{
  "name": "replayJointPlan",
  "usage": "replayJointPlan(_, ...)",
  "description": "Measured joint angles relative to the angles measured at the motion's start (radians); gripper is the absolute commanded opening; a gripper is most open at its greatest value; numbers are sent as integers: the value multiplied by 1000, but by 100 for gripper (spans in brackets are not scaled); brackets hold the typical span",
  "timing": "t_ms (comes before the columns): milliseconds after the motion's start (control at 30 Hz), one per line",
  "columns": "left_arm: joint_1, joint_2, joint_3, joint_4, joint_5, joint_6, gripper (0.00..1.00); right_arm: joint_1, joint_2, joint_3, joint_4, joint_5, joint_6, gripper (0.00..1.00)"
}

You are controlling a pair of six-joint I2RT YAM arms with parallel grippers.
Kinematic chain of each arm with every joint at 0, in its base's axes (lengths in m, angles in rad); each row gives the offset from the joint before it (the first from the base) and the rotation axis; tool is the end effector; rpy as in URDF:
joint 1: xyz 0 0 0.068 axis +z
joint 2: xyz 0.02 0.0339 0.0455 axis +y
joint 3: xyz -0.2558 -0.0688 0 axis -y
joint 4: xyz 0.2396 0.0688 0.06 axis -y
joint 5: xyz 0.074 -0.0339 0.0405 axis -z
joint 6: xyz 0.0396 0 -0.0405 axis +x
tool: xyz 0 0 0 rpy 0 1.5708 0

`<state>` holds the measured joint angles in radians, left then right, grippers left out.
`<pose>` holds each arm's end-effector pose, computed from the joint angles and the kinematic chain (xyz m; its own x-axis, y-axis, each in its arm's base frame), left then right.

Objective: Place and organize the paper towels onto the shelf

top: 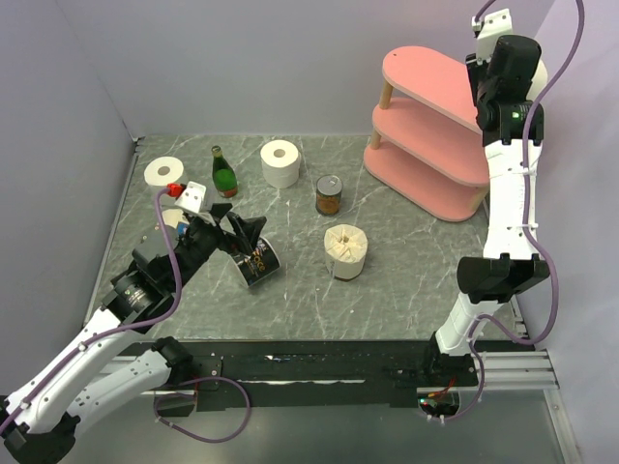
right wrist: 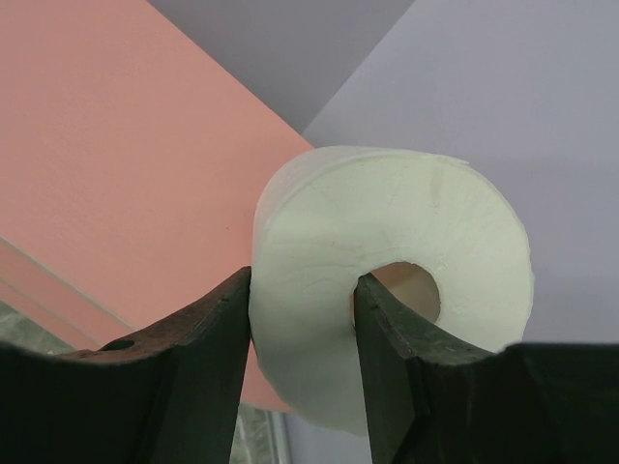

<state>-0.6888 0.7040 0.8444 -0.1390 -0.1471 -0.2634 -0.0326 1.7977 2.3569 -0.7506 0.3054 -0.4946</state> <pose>0.1326 -0.1017 0.3722 -0.1332 -0.2239 -0.9655 0.4981 0.8270 -0.2606 0.3580 -0.0236 0.5195 -0.3221 -0.4424 -0.8369 0.1968 0.8335 -0.5164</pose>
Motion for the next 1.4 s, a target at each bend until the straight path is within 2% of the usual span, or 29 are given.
replayJointPlan(833,0,1,0,0,5,7,96,-1,0,32,-28,-41,34,53)
replayJointPlan(1233,0,0,0,0,8,7,96,-1,0,32,-13,-41,29,63)
replayJointPlan(1400,0,0,0,0,8,7,96,-1,0,32,-2,-40,28,63)
